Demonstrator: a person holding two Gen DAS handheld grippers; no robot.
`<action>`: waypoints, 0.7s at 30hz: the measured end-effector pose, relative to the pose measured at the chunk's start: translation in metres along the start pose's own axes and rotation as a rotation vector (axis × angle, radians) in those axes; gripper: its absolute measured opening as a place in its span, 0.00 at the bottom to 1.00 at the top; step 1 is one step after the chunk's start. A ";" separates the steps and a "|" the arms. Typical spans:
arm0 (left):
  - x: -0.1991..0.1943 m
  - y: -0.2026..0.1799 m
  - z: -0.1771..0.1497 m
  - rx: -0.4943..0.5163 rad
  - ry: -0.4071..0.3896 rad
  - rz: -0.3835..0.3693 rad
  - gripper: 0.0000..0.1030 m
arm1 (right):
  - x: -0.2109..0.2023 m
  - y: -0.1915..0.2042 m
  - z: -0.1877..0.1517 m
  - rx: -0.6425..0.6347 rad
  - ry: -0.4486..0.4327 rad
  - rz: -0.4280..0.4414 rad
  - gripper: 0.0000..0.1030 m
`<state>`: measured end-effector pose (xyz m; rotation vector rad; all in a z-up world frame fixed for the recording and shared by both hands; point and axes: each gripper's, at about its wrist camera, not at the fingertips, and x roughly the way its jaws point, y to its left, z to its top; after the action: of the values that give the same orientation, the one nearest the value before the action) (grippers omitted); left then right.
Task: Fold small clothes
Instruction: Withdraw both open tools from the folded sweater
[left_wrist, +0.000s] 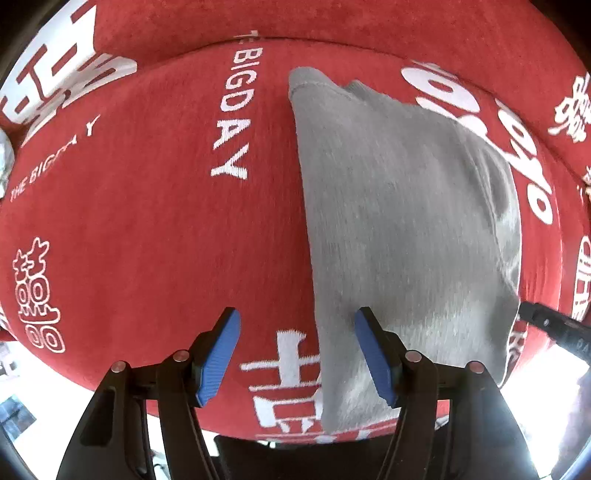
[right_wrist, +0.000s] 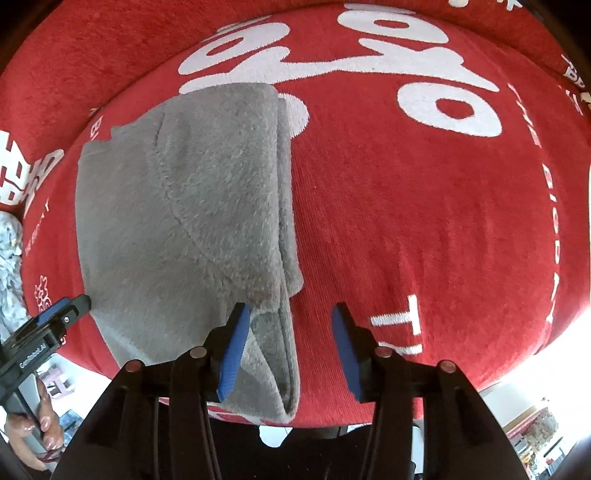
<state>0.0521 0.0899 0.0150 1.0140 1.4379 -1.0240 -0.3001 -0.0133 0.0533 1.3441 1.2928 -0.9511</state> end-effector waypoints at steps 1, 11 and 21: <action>-0.001 -0.001 -0.003 0.011 0.010 0.006 0.64 | -0.004 0.001 -0.001 0.003 -0.004 0.002 0.49; -0.025 -0.008 -0.033 0.082 0.059 0.020 0.64 | -0.026 -0.001 -0.017 0.027 -0.019 0.030 0.54; -0.054 -0.013 -0.037 0.074 0.053 -0.020 0.82 | -0.045 0.004 -0.032 0.004 -0.022 0.029 0.67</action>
<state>0.0342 0.1183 0.0728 1.0897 1.4648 -1.0789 -0.3046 0.0088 0.1032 1.3485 1.2521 -0.9468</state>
